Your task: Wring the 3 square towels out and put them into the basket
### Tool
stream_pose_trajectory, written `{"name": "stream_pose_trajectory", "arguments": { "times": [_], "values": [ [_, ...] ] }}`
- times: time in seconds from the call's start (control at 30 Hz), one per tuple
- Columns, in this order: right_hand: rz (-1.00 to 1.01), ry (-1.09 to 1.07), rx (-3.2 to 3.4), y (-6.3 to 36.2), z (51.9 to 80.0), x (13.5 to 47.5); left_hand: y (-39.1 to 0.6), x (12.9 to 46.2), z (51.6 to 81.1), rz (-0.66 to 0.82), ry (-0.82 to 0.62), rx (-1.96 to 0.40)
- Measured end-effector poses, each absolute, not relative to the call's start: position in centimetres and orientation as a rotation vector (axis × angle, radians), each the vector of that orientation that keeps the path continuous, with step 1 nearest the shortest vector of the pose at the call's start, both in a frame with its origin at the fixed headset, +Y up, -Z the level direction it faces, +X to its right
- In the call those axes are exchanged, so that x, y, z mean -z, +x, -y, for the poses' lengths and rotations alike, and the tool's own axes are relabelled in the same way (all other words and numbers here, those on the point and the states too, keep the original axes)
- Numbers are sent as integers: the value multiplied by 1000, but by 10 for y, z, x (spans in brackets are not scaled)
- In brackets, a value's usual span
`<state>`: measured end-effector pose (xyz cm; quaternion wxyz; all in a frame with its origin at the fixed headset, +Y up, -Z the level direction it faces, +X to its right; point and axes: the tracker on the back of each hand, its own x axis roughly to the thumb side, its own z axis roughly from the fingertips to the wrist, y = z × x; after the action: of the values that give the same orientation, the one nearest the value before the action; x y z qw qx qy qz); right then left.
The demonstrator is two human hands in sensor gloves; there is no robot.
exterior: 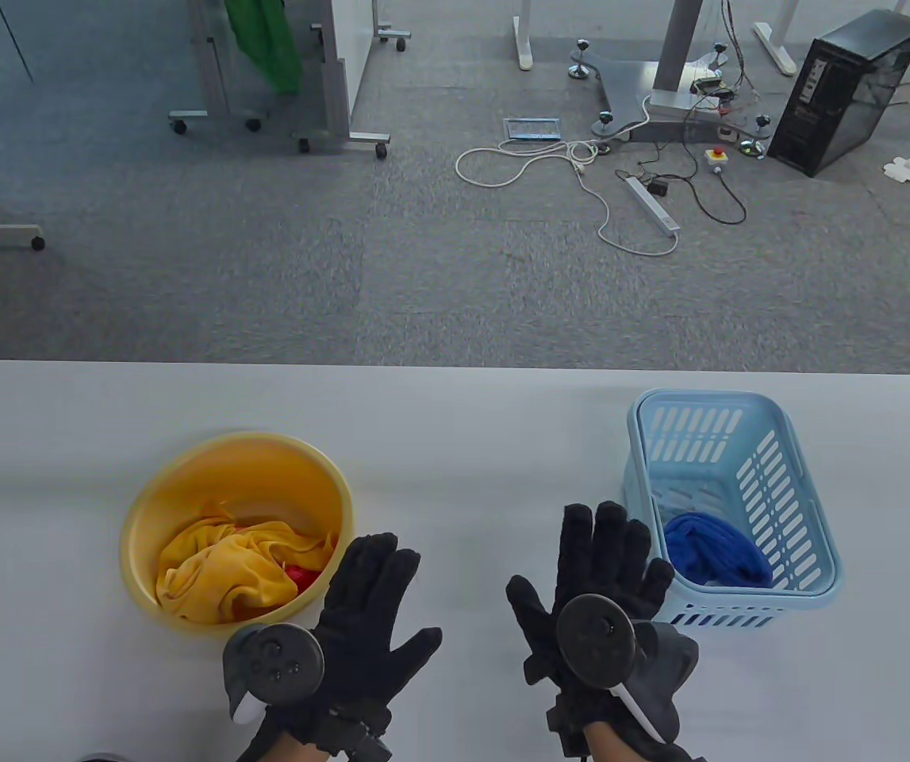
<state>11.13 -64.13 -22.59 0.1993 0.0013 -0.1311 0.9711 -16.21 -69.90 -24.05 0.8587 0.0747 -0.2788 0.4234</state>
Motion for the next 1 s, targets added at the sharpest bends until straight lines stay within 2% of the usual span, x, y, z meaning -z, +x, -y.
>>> {"name": "stream_pose_trajectory", "arguments": {
  "times": [0.47,0.53,1.0],
  "values": [
    [288,129,-2663,68,695,231,-159,244,714,559,110,-829],
    [221,135,-2681,69,697,234,-156,246,717,561,96,-818],
    [281,138,-2624,78,698,227,-135,245,723,586,42,-827]
  ]
}}
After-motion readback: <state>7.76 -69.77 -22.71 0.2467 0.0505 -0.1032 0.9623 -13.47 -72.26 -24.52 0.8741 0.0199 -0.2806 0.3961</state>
